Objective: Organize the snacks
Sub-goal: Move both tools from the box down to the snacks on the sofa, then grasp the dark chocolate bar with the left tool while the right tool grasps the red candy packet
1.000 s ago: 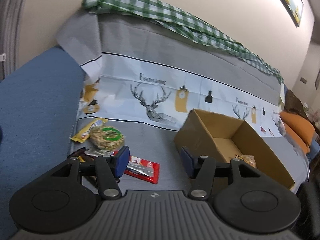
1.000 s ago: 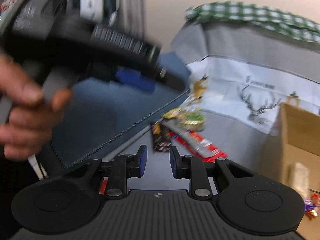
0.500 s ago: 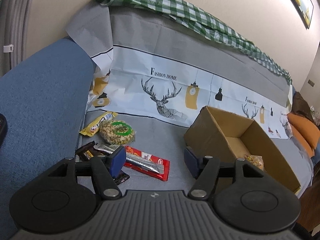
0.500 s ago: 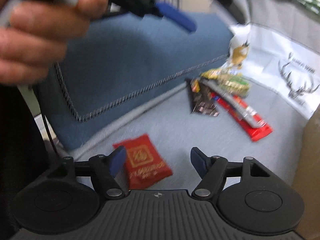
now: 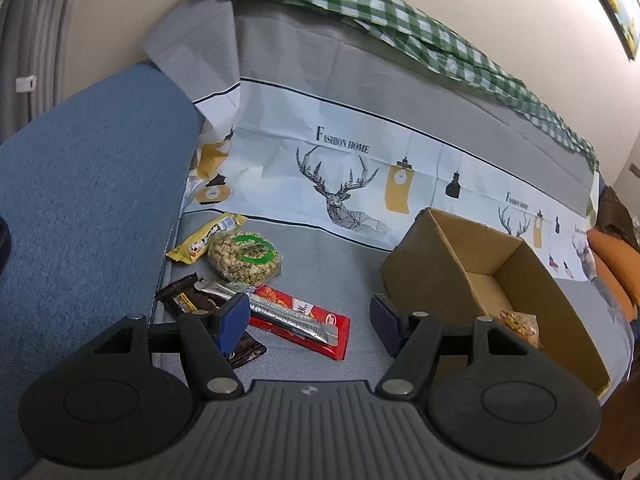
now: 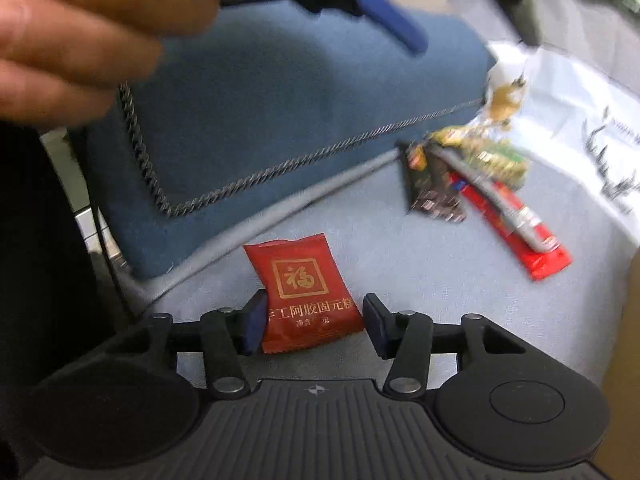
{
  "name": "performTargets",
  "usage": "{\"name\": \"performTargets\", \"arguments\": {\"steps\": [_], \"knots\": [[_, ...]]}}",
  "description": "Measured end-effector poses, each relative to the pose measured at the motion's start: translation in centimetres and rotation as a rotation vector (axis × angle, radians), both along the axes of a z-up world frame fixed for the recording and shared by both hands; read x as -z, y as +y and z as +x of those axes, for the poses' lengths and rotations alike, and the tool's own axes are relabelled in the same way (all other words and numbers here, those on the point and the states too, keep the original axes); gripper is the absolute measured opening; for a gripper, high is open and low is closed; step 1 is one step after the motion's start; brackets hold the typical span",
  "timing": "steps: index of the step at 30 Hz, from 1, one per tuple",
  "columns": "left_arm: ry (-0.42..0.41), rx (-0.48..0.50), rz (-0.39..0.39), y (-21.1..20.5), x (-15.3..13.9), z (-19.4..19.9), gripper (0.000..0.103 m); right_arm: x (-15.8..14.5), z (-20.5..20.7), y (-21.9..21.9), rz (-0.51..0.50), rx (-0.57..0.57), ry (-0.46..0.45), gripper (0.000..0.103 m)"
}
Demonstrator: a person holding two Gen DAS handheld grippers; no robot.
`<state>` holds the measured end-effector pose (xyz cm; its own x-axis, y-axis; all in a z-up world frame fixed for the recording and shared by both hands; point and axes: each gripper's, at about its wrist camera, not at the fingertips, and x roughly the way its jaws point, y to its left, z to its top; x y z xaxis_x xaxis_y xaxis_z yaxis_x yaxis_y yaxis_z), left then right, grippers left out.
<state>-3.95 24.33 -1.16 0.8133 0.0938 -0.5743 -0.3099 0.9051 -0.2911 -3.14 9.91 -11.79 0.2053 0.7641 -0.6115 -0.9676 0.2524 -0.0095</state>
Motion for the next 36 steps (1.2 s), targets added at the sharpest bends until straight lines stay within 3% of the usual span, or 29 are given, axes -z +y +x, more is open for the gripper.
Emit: {"name": "performTargets", "arguments": {"steps": [4,6,8,10,18,26,28,31,33,35,36], "knots": [[0.018,-0.051,-0.06,1.2,0.6,0.4,0.07,-0.3,2.1,-0.7,-0.014,0.175,0.0,0.052],[0.036,-0.074,-0.091,1.7,1.1,0.8,0.06,0.0,3.3,-0.9,-0.049,0.247,0.04,0.052],[0.073,-0.097,-0.105,2.1,1.8,1.5,0.043,0.4,4.3,-1.0,-0.077,0.295,0.088,0.052],[0.136,-0.117,-0.101,2.4,2.7,2.5,0.039,0.7,4.8,-1.1,-0.085,0.312,0.13,0.054],[0.326,-0.198,-0.014,3.3,6.2,5.9,0.045,0.8,5.6,-1.0,-0.069,0.306,0.207,0.063],[0.411,-0.293,0.004,3.7,8.7,9.4,0.069,0.8,5.8,-0.3,-0.073,0.282,0.21,0.065],[0.433,-0.306,-0.005,3.9,9.3,10.1,0.069,0.7,5.7,-0.3,-0.075,0.277,0.207,0.065],[0.465,-0.317,0.001,4.1,10.1,10.8,0.067,0.7,5.7,-0.4,-0.08,0.273,0.194,0.056],[0.474,-0.314,0.018,4.1,10.2,10.8,0.063,0.7,5.7,-0.5,-0.078,0.27,0.191,0.052],[0.481,-0.302,0.039,4.0,10.0,10.5,0.047,0.6,5.8,-0.7,-0.075,0.27,0.188,0.049],[0.485,-0.299,0.045,4.0,9.9,10.4,0.046,0.6,5.8,-0.7,-0.073,0.273,0.185,0.049]]}}
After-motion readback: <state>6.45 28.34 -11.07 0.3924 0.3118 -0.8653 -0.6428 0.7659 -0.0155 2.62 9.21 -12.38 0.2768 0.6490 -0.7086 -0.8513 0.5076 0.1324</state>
